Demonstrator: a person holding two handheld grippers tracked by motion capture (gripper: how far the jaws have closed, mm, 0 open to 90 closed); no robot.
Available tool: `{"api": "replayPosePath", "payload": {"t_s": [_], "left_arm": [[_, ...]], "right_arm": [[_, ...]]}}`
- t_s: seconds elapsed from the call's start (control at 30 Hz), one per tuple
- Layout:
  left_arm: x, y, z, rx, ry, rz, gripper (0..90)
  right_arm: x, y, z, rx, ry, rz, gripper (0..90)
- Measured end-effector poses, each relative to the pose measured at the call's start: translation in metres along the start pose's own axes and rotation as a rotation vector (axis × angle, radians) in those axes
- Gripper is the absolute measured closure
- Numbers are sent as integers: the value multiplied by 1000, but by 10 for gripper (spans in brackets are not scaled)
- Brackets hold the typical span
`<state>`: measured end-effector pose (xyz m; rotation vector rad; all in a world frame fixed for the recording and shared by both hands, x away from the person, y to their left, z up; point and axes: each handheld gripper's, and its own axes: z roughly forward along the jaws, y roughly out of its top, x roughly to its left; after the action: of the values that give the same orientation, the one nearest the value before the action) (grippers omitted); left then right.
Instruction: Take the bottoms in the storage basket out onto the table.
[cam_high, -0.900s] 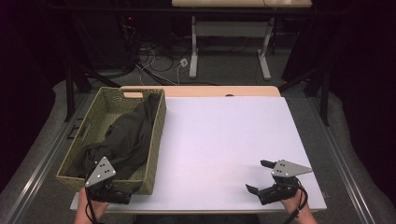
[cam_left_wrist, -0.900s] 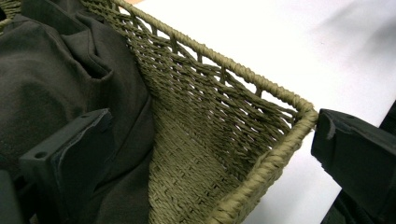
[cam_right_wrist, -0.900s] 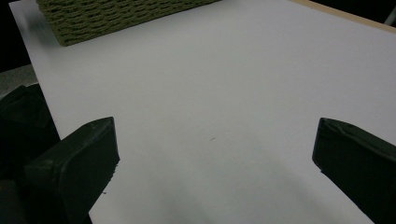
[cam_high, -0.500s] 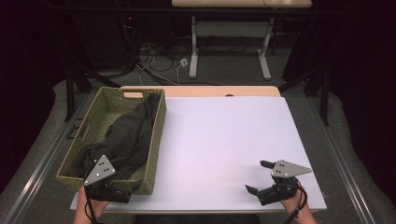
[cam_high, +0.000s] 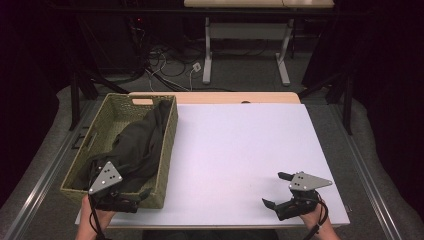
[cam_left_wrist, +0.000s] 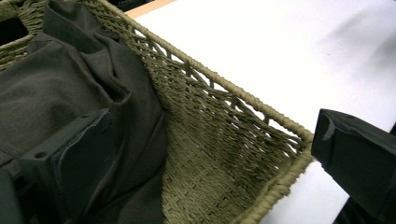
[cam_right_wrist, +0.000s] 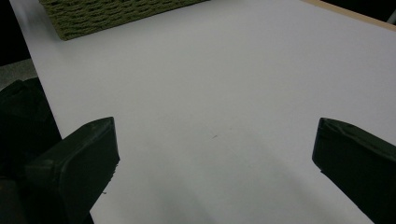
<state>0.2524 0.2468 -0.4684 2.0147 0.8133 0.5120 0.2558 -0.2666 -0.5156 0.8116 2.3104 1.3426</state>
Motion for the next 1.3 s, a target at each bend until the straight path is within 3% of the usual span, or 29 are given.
{"api": "replayPosePath", "payload": {"t_s": [0.47,0.7,1.3], "left_arm": [[8,14,-1,26,16,7,1],[12,16,2,62,31,12,1],[35,23,-2,92,59,-1,1]], "right_arm": [[0,0,-1,-1,-12,-2,1],[1,0,-1,-5,-12,1,1],[0,-1,2,9,-14,-1,2]]}}
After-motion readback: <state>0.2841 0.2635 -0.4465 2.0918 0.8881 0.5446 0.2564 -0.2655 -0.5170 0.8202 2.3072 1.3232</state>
